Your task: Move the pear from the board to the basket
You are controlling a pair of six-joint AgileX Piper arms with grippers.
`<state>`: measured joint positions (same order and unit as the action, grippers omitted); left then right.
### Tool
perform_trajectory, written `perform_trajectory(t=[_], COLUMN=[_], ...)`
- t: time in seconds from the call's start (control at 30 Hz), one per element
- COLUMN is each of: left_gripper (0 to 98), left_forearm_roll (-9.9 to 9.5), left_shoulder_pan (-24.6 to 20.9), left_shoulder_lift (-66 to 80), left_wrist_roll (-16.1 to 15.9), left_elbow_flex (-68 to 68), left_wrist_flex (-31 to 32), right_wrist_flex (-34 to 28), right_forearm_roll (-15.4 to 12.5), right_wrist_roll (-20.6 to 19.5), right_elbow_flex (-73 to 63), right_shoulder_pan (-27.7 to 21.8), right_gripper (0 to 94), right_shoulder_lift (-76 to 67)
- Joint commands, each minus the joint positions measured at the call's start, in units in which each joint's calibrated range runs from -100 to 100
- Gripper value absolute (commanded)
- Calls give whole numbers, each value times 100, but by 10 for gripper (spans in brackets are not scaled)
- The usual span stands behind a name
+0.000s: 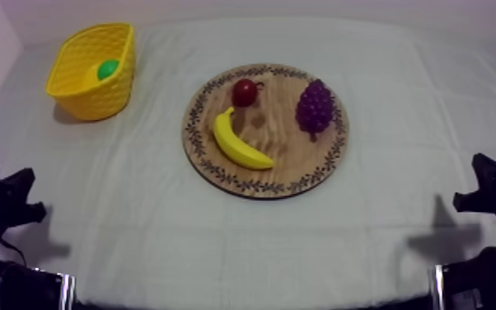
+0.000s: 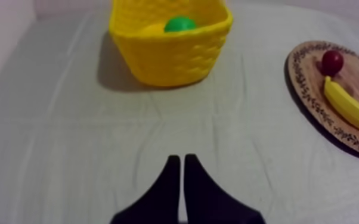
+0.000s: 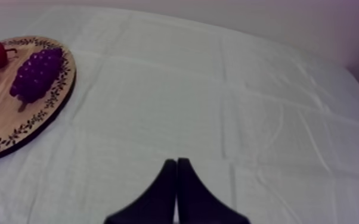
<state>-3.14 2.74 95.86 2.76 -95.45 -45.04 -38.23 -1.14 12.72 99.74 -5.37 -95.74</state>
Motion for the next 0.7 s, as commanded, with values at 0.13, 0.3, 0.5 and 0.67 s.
perform_trajectory(t=[0.13,0.3,0.5,0.67], left_gripper=[0,0,0,0], left_forearm_roll=[90,99,101,101], left_shoulder_pan=[22,25,26,26], left_shoulder_lift=[402,412,414,414], left_wrist_roll=[584,1012,848,801], left_elbow_flex=[-263,-404,-430,-433], left_wrist_flex=[752,1319,1419,1430], right_wrist_flex=[1,1,1,1], right_forearm_roll=[0,0,0,0], right_wrist_roll=[0,0,0,0], right_elbow_flex=[4,4,4,4], right_shoulder_pan=[1,1,1,1], right_gripper=[3,3,3,3], right_shoulder_lift=[-2,-2,-2,-2])
